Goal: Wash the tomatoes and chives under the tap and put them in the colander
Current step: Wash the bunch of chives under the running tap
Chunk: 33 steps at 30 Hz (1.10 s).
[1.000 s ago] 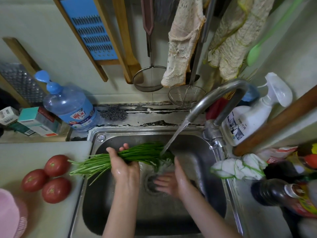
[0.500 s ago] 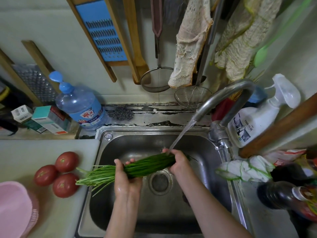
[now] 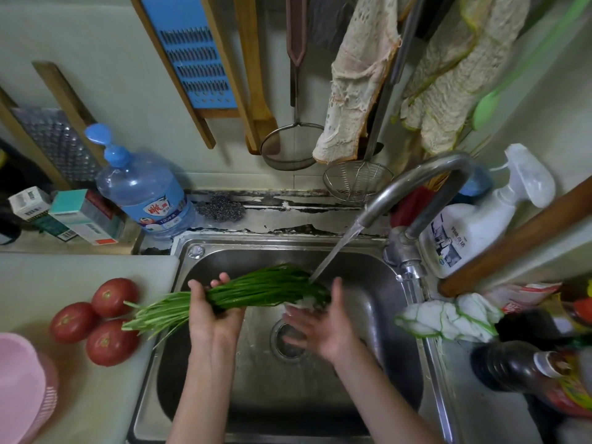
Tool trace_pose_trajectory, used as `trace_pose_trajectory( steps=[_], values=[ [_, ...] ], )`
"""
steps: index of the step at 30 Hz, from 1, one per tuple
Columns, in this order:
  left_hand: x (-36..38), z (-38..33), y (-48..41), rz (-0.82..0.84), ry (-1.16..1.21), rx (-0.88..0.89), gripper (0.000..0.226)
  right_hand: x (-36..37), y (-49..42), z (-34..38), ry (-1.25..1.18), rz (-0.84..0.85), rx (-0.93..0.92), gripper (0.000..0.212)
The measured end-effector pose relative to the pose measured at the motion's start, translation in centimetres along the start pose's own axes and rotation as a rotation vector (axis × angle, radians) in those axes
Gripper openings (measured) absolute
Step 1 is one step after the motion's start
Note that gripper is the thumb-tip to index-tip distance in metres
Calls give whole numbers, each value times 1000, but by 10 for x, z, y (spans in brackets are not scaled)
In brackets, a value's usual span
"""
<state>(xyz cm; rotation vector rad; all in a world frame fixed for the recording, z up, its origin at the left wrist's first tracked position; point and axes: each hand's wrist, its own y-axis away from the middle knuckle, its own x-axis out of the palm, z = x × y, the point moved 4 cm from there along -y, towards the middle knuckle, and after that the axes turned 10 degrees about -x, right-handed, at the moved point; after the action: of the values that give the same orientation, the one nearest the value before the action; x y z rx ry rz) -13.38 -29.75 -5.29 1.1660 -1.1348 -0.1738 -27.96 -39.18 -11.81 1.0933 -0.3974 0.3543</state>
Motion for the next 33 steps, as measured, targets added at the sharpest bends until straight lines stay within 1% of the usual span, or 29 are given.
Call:
trace_pose_trajectory(
  steps=[1, 2, 4, 6, 7, 8, 10, 13, 16, 19, 21, 23, 24, 26, 27, 29, 30, 32, 33],
  values=[
    [1, 7, 0, 7, -32, -1, 29, 16, 3, -7, 22, 74, 46, 91],
    [2, 16, 2, 12, -63, -9, 30, 33, 8, -10, 15, 117, 61, 84],
    [0, 31, 8, 28, -98, -35, 32, 59, 12, -3, -40, 139, 23, 56],
    [-5, 34, 14, 42, -103, -50, 34, 68, 14, 11, -83, 100, -48, 22],
    [-8, 31, 15, 40, -111, -52, 34, 64, 10, 19, -72, 53, -77, 16],
    [-11, 26, 17, 33, -120, -56, 34, 58, 7, 26, -62, 0, -94, 14],
    [-16, 13, 19, 16, -134, -52, 34, 40, -6, 38, -118, -111, -100, 10],
    [-20, -4, 22, -2, -144, -40, 35, 22, -17, 53, -227, -195, -101, 14],
    [-24, -12, 20, -31, -125, -71, 35, 15, -19, 61, -255, -183, -99, 17],
    [-27, -22, 16, -36, -87, -70, 33, 0, -26, 68, -301, -236, -130, 24],
    [-30, -37, 12, -38, -86, -9, 34, -17, -31, 81, -365, -306, -194, 32],
    [-28, -57, 11, -29, -91, 71, 33, -35, -36, 96, -363, -335, -233, 35],
    [-27, -65, 11, -19, -90, 93, 29, -40, -38, 101, -317, -325, -243, 36],
    [-22, -72, 11, -7, -87, 99, 24, -43, -37, 102, -126, -291, -243, 34],
    [-19, -71, 11, -7, -88, 97, 25, -41, -33, 98, 5, -270, -233, 30],
    [-15, -64, 8, -12, -90, 92, 33, -32, -24, 79, 271, -216, -202, 12],
    [-14, -59, 5, -9, -93, 87, 35, -27, -17, 66, 388, -177, -165, 11],
    [-11, -43, 0, 1, -106, 56, 35, -13, -1, 39, 527, -93, -53, 32],
    [-11, -32, -2, 8, -117, 29, 34, -5, 4, 27, 527, -15, -9, 40]
  ],
)
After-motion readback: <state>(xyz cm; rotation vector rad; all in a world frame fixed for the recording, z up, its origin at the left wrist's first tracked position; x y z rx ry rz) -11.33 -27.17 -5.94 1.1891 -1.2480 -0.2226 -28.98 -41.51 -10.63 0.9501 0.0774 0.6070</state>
